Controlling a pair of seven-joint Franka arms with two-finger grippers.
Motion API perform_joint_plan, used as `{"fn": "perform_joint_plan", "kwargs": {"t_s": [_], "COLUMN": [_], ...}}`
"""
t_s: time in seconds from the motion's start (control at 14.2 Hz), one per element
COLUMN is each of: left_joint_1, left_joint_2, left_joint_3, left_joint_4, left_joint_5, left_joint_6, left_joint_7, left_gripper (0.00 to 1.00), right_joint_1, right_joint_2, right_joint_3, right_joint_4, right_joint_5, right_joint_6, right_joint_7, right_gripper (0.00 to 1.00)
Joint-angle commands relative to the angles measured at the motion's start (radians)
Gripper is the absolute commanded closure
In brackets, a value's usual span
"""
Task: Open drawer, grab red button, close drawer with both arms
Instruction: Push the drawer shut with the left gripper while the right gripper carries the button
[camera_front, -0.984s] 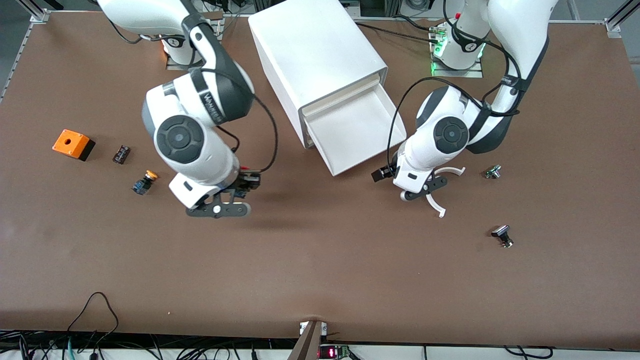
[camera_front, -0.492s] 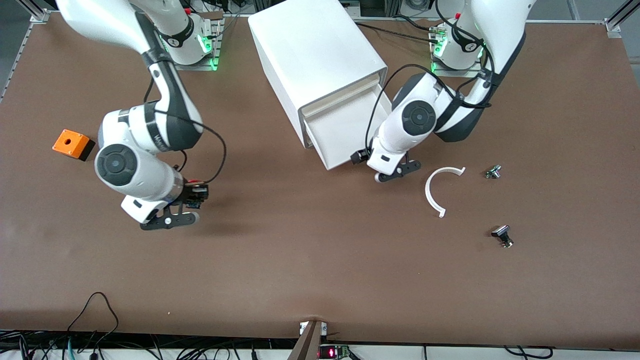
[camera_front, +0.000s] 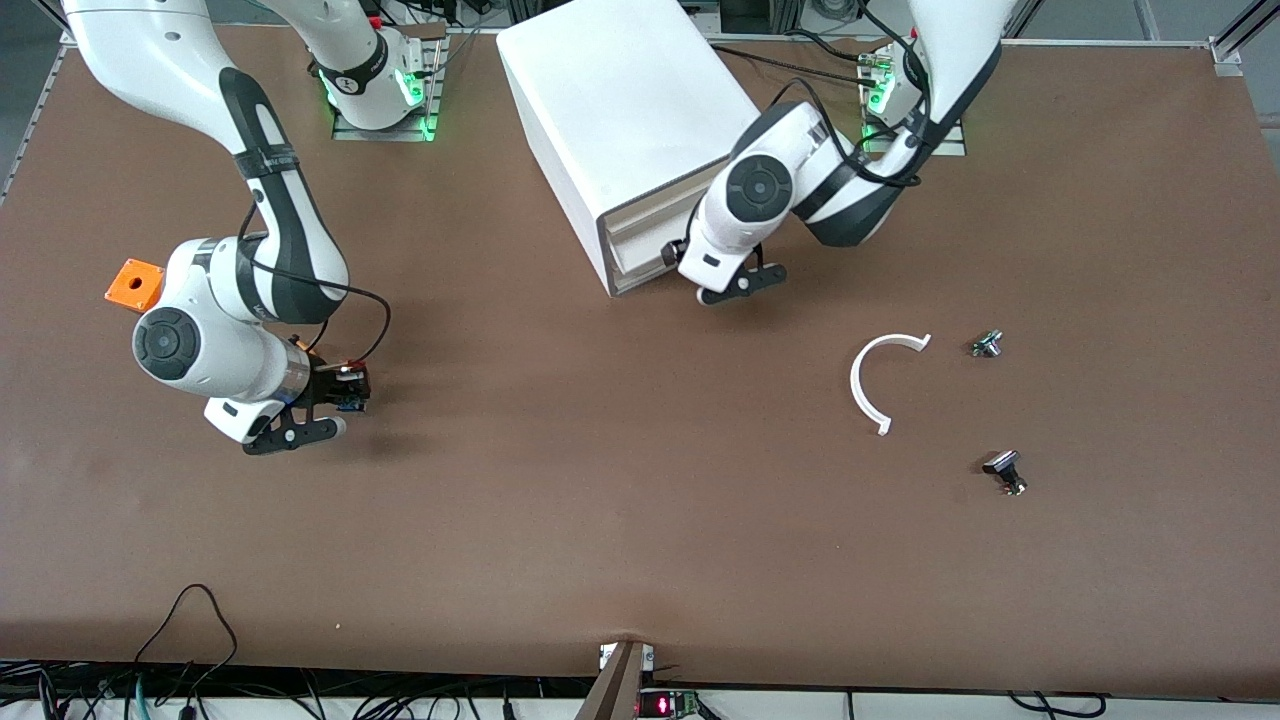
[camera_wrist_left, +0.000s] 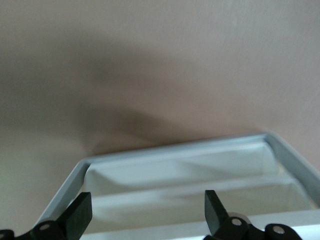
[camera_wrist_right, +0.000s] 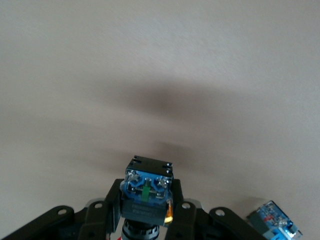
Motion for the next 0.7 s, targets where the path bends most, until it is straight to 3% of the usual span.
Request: {"fn": "perform_joint_plan", "kwargs": {"t_s": [0.0,0.21,0.42,0.49,0.56,0.63], "left_joint_1": [0.02,0.015,0.012,0.021,0.032,0.05], "left_joint_2": [-0.031,-0.029,-0.031,-0.031,-0.031,-0.028], "left_joint_3": [-0.042,-0.045,-0.045,-0.045,-0.042,-0.04], "left_joint_4": [-0.012,-0.007,-0.006,0.006,0.034,0.075], "left_joint_5": [0.005,0.004,0.005,0.005,0.007,0.016], "left_joint_6": [-0.057,-0.059,-0.059,-0.062,-0.082,-0.127], "left_joint_7": [-0.015,-0.016,-0.015,-0.003,0.002,0.004], "left_gripper": [0.01,0.01,0.01,0.01,0.01,0.01], "right_joint_1": [-0.024,-0.042,-0.041,-0.041,-0.041,-0.041], "right_joint_2": [0.004,0.009,0.014,0.017,0.014,0.005], "right_joint_3": [0.013,0.013,0.015,0.013,0.013,0.015], "right_joint_4": [-0.054,-0.114,-0.152,-0.161,-0.16,-0.157], "right_joint_5": [0.023,0.023,0.023,0.023,0.022,0.022], "right_joint_6": [0.068,0.152,0.216,0.236,0.238,0.232], "right_joint_7": [-0.044,-0.072,-0.072,-0.072,-0.072,-0.072], "right_gripper": [1.0,1.0,0.83,0.65,0.53,0.22]}}
